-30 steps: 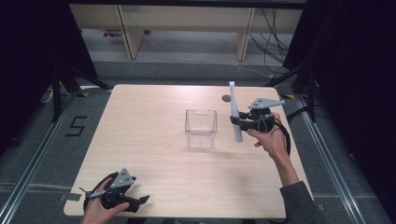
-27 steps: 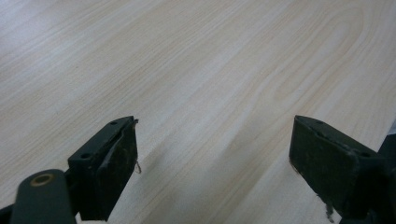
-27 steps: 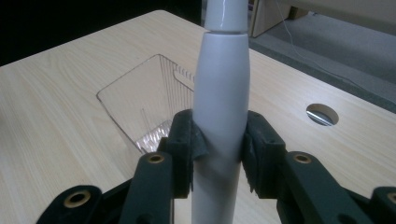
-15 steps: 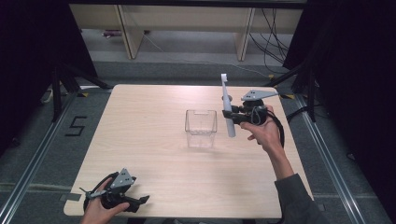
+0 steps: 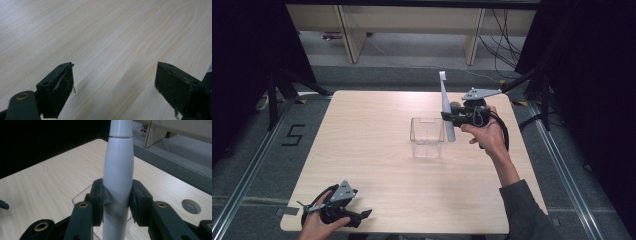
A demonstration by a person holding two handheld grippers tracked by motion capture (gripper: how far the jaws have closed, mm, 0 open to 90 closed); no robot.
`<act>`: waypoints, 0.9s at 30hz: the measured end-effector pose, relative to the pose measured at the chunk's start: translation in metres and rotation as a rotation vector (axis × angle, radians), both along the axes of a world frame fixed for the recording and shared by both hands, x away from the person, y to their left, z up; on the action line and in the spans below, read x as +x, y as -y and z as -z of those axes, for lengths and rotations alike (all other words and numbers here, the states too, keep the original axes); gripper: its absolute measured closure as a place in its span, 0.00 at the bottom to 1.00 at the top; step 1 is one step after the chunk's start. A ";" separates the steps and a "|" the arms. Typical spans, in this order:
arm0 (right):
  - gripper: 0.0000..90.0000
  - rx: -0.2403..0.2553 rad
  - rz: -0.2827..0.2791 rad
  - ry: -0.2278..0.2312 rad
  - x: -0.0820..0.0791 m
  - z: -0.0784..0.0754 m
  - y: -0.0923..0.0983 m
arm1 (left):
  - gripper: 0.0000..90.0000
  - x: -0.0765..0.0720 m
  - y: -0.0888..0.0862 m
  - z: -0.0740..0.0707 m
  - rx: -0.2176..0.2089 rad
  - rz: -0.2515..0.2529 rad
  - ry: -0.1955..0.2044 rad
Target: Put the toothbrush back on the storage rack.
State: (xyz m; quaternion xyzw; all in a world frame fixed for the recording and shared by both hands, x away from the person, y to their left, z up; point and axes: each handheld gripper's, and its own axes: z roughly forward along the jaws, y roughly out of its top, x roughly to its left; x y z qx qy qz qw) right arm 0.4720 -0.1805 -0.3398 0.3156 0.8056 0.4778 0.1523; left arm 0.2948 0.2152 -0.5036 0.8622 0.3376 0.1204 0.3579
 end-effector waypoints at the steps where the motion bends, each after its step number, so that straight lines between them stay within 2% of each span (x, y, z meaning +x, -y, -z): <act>1: 0.74 0.000 0.001 -0.009 0.001 -0.003 -0.005 | 0.17 0.000 0.000 0.000 -0.001 0.000 0.001; 6: 0.74 -0.011 -0.027 0.017 0.006 -0.006 -0.016 | 0.17 0.000 0.000 0.000 0.005 0.004 0.002; 7: 0.74 -0.005 -0.029 -0.009 0.008 -0.007 -0.023 | 0.17 0.000 0.000 0.000 -0.003 0.006 -0.001; 10: 0.74 -0.001 -0.035 -0.007 0.011 -0.006 -0.030 | 0.17 0.000 0.000 0.000 -0.007 0.002 -0.001; 12: 0.74 -0.019 -0.042 0.007 0.015 -0.006 -0.033 | 0.17 0.000 0.000 0.000 0.005 0.004 0.003; 13: 0.74 -0.014 -0.042 -0.011 0.015 -0.005 -0.036 | 0.17 0.000 -0.001 0.000 0.004 0.005 0.004; 14: 0.74 -0.012 -0.044 0.000 0.017 -0.004 -0.039 | 0.17 0.000 -0.001 -0.001 0.005 0.005 0.004; 15: 0.74 -0.018 -0.044 -0.021 0.018 -0.004 -0.043 | 0.17 0.000 -0.001 0.000 0.005 0.005 0.003; 16: 0.74 -0.025 -0.054 -0.002 0.021 -0.003 -0.045 | 0.17 0.000 -0.001 0.000 0.005 0.005 0.003; 17: 0.74 -0.015 -0.046 -0.010 0.022 -0.001 -0.047 | 0.17 0.000 -0.001 0.000 0.004 0.004 0.002; 19: 0.74 -0.033 -0.052 -0.006 0.023 -0.001 -0.048 | 0.17 0.000 -0.001 0.000 0.005 0.005 0.003; 22: 0.74 -0.032 -0.046 -0.019 0.029 0.007 -0.052 | 0.17 0.000 0.000 0.000 -0.009 0.004 0.005; 23: 0.74 -0.032 -0.046 -0.019 0.029 0.007 -0.052 | 0.17 0.000 -0.001 0.000 0.003 0.006 0.004; 25: 0.74 -0.039 -0.034 -0.049 0.031 0.009 -0.054 | 0.17 -0.001 -0.001 0.000 -0.002 0.004 0.002; 27: 0.74 -0.040 -0.035 -0.040 0.034 0.011 -0.055 | 0.17 -0.001 0.000 0.000 -0.003 0.005 0.002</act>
